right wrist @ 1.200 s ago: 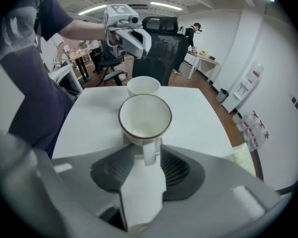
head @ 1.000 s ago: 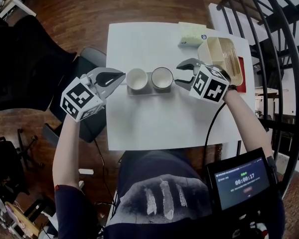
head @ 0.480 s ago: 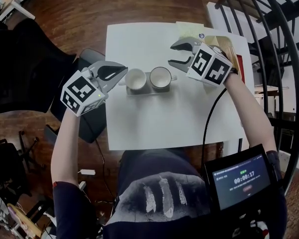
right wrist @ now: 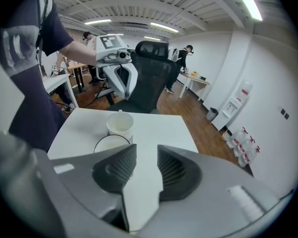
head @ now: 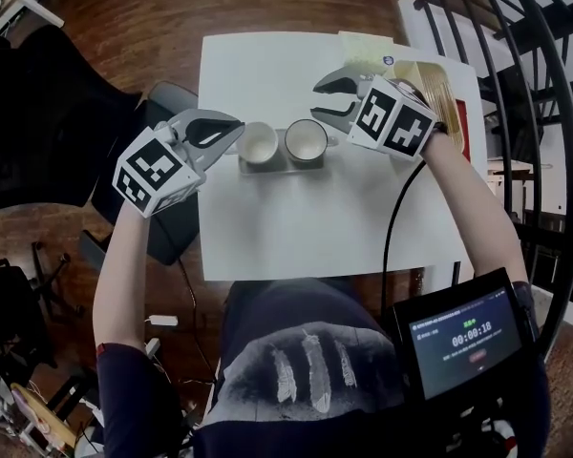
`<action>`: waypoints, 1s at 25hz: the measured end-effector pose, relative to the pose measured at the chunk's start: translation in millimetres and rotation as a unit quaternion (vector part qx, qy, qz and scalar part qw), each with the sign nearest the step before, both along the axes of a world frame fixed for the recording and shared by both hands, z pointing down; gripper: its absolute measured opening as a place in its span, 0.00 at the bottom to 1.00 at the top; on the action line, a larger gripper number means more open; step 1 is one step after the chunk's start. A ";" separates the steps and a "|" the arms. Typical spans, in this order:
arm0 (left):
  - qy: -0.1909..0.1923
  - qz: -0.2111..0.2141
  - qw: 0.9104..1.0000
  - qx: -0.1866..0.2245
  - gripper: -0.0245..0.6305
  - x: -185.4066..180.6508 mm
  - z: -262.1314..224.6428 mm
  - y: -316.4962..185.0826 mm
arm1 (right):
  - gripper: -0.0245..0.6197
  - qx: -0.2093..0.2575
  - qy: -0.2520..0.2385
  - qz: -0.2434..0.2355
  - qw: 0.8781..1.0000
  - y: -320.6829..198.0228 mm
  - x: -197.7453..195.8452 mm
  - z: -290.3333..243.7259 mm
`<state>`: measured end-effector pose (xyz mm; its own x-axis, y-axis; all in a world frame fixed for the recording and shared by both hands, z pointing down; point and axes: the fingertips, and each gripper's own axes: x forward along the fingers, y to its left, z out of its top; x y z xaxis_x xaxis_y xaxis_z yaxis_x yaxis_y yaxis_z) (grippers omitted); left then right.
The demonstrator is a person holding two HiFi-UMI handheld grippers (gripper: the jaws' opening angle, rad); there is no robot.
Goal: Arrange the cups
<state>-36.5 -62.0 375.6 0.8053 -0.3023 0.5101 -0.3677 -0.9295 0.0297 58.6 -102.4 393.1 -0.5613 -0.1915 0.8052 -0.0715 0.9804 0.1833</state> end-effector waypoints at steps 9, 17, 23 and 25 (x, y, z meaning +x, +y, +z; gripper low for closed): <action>0.010 0.001 1.000 0.000 0.06 10.4 -2.2 -8.6 | 0.05 -0.023 0.001 -0.013 1.000 6.6 4.4 10.8; 0.009 0.005 1.000 -0.005 0.06 18.1 -1.0 -19.6 | 0.05 -0.046 -0.012 -0.026 0.999 9.0 4.8 20.5; 0.014 0.009 1.000 -0.005 0.06 23.1 -1.8 -25.2 | 0.05 -0.051 -0.011 -0.033 0.998 11.9 4.6 25.3; 0.015 0.013 1.000 -0.006 0.06 24.6 -1.5 -26.0 | 0.05 -0.050 -0.008 -0.032 0.998 11.2 5.1 26.6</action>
